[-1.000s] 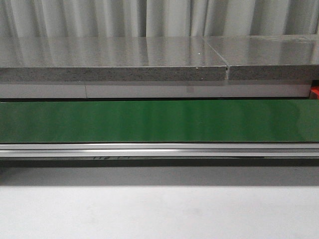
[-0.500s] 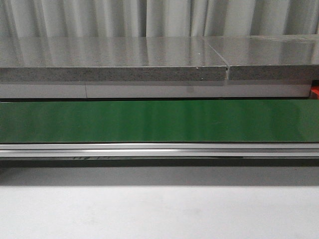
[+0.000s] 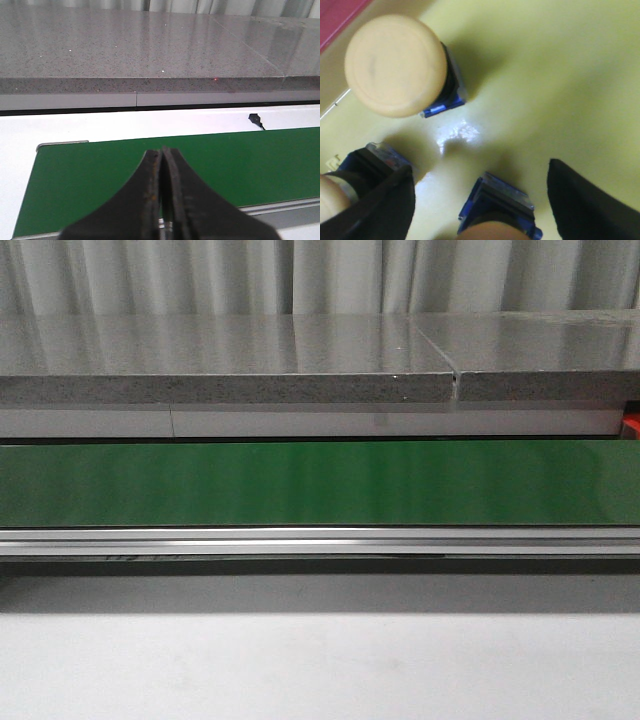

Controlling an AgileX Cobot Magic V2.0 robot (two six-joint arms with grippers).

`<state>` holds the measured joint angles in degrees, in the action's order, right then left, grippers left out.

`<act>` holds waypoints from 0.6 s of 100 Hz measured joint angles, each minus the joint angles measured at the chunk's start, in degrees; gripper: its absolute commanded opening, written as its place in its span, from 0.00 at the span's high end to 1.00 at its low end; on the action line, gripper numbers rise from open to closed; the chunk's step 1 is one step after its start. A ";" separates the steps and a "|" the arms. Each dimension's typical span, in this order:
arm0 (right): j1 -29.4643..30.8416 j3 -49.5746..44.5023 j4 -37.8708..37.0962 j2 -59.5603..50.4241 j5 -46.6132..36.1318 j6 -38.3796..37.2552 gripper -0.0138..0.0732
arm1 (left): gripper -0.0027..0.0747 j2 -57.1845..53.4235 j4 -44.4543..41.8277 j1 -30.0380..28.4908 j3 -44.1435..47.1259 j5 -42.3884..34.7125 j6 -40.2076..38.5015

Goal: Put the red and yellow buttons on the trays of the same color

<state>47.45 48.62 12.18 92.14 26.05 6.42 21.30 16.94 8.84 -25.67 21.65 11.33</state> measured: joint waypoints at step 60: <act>-13.34 0.00 0.79 -25.79 -0.46 0.36 0.20 | 0.99 0.00 0.00 0.00 0.00 0.00 0.00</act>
<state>34.11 48.62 12.97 66.35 25.59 6.78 21.30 16.94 8.84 -25.67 21.65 11.33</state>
